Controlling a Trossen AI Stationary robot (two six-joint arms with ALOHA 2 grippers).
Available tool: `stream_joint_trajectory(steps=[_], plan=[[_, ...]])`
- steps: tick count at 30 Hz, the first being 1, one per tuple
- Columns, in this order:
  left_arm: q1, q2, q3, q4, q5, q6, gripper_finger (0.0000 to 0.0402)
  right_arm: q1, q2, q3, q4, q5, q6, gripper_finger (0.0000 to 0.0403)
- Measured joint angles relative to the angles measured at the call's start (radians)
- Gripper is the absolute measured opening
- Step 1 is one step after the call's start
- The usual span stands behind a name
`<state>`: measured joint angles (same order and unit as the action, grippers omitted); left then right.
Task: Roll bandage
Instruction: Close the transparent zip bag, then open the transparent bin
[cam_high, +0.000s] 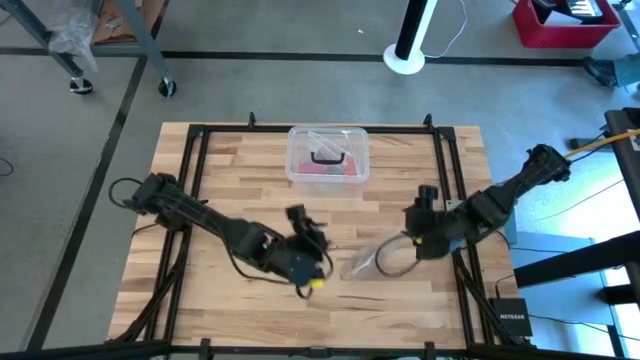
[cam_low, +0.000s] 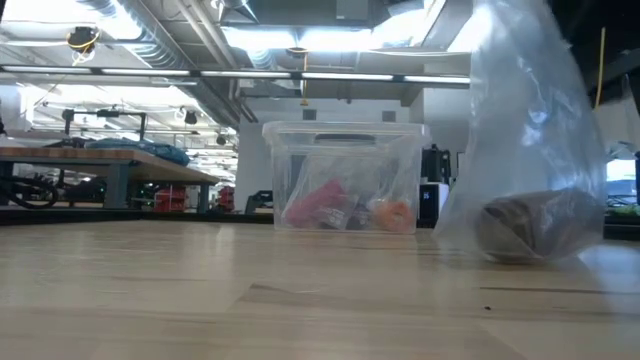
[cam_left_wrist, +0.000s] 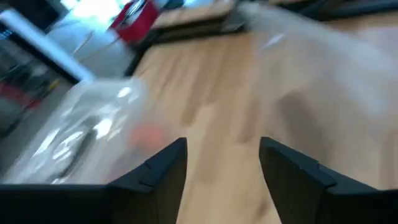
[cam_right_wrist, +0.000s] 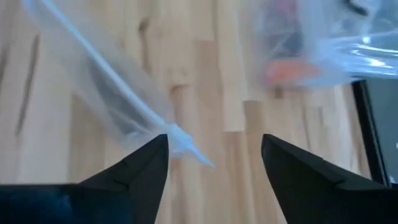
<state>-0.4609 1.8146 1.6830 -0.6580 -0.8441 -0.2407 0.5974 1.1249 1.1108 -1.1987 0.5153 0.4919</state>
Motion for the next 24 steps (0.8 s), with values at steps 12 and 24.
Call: stream_joint_trajectory(steps=[12, 24], plan=[[0.318, -0.22, -0.155, -0.284, 0.075, -0.223, 0.0196, -0.49, -0.215, -0.191, 0.475, -0.074, -0.323, 0.026], [0.677, -0.513, -0.593, 0.057, 0.24, -0.231, 0.0196, -1.164, -0.192, -0.444, 0.979, -0.631, -0.35, 0.026]])
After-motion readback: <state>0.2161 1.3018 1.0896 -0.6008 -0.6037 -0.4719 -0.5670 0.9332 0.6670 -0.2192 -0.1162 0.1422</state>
